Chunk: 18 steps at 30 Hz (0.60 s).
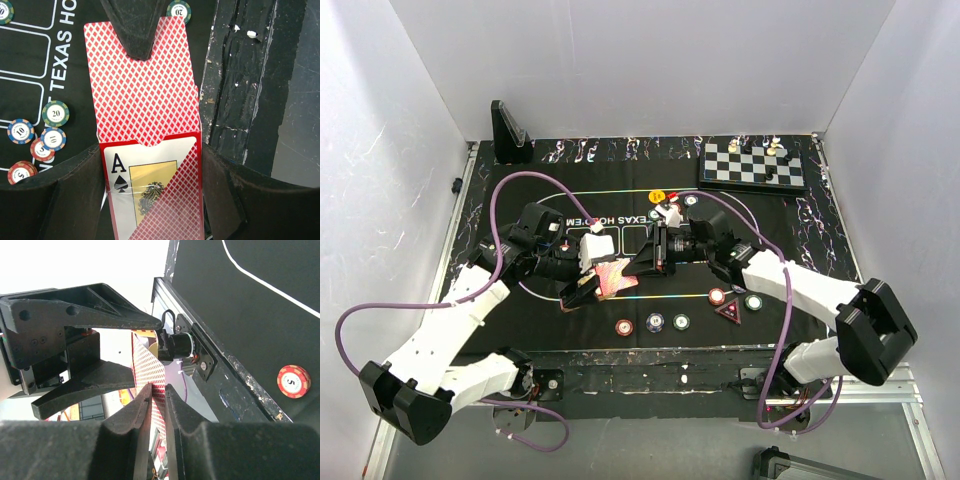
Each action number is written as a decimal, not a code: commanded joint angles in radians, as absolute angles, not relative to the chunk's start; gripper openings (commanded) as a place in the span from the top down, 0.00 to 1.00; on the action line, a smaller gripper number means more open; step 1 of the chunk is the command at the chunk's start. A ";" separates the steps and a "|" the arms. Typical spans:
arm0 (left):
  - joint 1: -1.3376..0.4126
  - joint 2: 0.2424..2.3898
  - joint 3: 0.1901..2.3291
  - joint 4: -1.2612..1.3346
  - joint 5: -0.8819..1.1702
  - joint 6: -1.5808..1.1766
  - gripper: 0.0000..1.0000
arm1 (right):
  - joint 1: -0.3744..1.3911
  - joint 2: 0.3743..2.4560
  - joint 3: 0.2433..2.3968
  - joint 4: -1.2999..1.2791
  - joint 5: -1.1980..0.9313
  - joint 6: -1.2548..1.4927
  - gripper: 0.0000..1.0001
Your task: Distribute texas hold em gaming equipment
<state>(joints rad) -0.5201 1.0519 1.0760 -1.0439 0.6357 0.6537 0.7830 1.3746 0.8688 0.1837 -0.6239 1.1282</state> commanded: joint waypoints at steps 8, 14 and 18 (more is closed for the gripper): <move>-0.523 1.023 1.052 -1.008 0.658 0.663 0.63 | 0.710 1.289 0.877 0.126 -0.633 1.098 0.95; -0.525 1.032 1.045 -1.032 0.631 0.675 0.63 | 0.652 1.287 0.896 0.092 -0.664 1.075 0.99; -0.525 1.028 1.045 -1.057 0.609 0.683 0.63 | 0.624 1.328 0.922 0.094 -0.687 1.063 0.99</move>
